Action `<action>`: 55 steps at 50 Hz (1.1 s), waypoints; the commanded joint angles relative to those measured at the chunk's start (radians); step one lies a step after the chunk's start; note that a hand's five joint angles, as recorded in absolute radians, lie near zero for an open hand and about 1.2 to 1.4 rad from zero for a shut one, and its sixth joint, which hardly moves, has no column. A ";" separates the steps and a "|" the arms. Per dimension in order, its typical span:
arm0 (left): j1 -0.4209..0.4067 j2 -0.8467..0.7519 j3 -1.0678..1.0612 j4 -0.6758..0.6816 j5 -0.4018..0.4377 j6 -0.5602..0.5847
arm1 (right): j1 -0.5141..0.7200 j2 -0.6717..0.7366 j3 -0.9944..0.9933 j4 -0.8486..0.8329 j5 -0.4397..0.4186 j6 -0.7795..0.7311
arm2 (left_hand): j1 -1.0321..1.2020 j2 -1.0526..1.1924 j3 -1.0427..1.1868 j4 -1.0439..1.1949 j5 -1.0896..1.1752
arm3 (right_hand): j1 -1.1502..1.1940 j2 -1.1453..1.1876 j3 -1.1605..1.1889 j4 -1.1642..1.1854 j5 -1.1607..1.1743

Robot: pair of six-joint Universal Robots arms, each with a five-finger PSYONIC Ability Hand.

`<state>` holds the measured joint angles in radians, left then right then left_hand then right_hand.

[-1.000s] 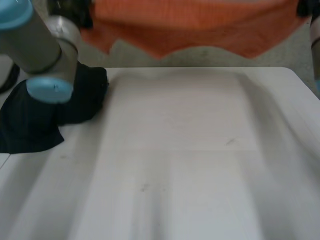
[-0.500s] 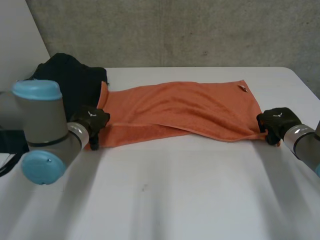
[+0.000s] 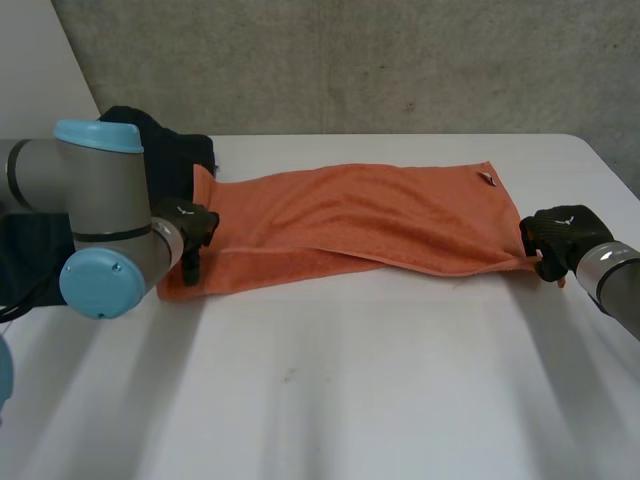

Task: Fold the laundry.

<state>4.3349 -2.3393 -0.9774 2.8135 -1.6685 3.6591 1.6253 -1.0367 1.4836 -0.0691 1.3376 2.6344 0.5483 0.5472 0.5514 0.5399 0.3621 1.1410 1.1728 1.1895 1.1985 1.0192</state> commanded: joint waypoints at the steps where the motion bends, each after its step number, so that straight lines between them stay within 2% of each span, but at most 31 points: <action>1: 0.020 -0.061 0.059 -0.026 -0.002 0.003 | -0.013 -0.002 -0.003 0.003 -0.001 -0.010 | 0.477 0.478 0.474 0.486 0.489 | 0.255 0.223 0.207 0.198 0.202; 2: 0.020 -0.063 0.059 -0.043 0.001 0.000 | -0.018 -0.003 -0.005 0.006 -0.005 -0.016 | 0.775 0.776 0.772 0.783 0.786 | 0.255 0.223 0.207 0.198 0.202; 3: 0.019 -0.063 0.057 -0.049 0.003 -0.001 | -0.019 -0.005 -0.005 0.008 -0.008 -0.019 | 0.847 0.848 0.844 0.856 0.859 | 0.255 0.223 0.207 0.198 0.202; 8: 0.018 -0.023 0.025 -0.101 0.003 0.007 | -0.038 -0.020 -0.009 0.037 -0.037 -0.065 | 0.848 0.849 0.845 0.856 0.860 | 0.255 0.223 0.207 0.198 0.202; 12: 0.029 0.087 -0.096 -0.120 0.026 0.024 | -0.085 -0.066 -0.016 0.150 -0.083 -0.184 | 0.848 0.849 0.845 0.856 0.860 | 0.255 0.223 0.207 0.198 0.202; 15: 0.055 0.231 -0.255 -0.118 0.079 0.104 | -0.139 -0.104 -0.025 0.328 -0.127 -0.339 | 0.848 0.849 0.845 0.856 0.860 | 0.255 0.223 0.207 0.198 0.202; 16: 0.064 0.303 -0.336 -0.117 0.098 0.174 | -0.154 -0.114 -0.026 0.386 -0.136 -0.390 | 0.848 0.849 0.845 0.856 0.860 | 0.255 0.223 0.207 0.198 0.202; 17: 0.071 0.336 -0.378 -0.115 0.107 0.214 | -0.183 -0.127 -0.029 0.510 -0.147 -0.492 | 0.848 0.849 0.845 0.856 0.860 | 0.255 0.223 0.207 0.198 0.202; 19: 0.081 0.391 -0.459 -0.114 0.124 0.303 | -0.209 -0.135 -0.032 0.631 -0.146 -0.603 | 0.848 0.849 0.845 0.856 0.860 | 0.255 0.223 0.207 0.198 0.202; 20: 0.094 0.429 -0.527 -0.112 0.133 0.373 | -0.229 -0.140 -0.037 0.738 -0.144 -0.707 | 0.848 0.849 0.845 0.856 0.860 | 0.255 0.223 0.207 0.198 0.202; 23: 0.107 0.452 -0.612 -0.108 0.148 0.475 | -0.242 -0.138 -0.048 0.822 -0.129 -0.819 | 0.848 0.849 0.845 0.856 0.860 | 0.255 0.223 0.207 0.198 0.202; 24: 0.106 0.452 -0.630 -0.095 0.156 0.518 | -0.236 -0.132 -0.054 0.812 -0.126 -0.811 | 0.848 0.849 0.845 0.856 0.860 | 0.255 0.223 0.207 0.198 0.202; 27: 0.097 0.439 -0.610 -0.049 0.151 0.518 | -0.208 -0.120 -0.069 0.761 -0.123 -0.760 | 0.848 0.849 0.845 0.856 0.860 | 0.255 0.223 0.207 0.198 0.202; 31: 0.066 0.377 -0.499 0.040 0.122 0.431 | -0.170 -0.097 -0.104 0.623 -0.126 -0.670 | 0.848 0.849 0.845 0.856 0.860 | 0.255 0.223 0.207 0.198 0.202; 35: 0.026 0.258 -0.298 0.122 0.069 0.307 | -0.119 -0.028 -0.158 0.421 -0.115 -0.584 | 0.848 0.849 0.845 0.856 0.860 | 0.255 0.223 0.207 0.198 0.202; 39: -0.006 0.134 -0.114 0.159 0.021 0.240 | -0.087 0.032 -0.210 0.264 -0.098 -0.528 | 0.848 0.849 0.845 0.856 0.860 | 0.255 0.223 0.207 0.198 0.202; 46: -0.040 -0.102 0.210 0.170 -0.059 0.230 | -0.039 0.170 -0.354 -0.048 -0.078 -0.413 | 0.848 0.849 0.845 0.856 0.860 | 0.255 0.223 0.207 0.198 0.202; 55: -0.070 -0.321 0.519 0.165 -0.105 0.251 | 0.018 0.418 -0.604 -0.247 -0.052 -0.335 | 0.848 0.849 0.845 0.856 0.860 | 0.255 0.223 0.207 0.198 0.202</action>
<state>4.2800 -2.5423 -0.6271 2.9815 -1.7518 3.8898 1.6101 -0.7669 1.0341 -0.2269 1.2733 2.2635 1.1724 1.1957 1.1906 1.1934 0.9837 1.1409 1.1727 1.1896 1.1986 1.0255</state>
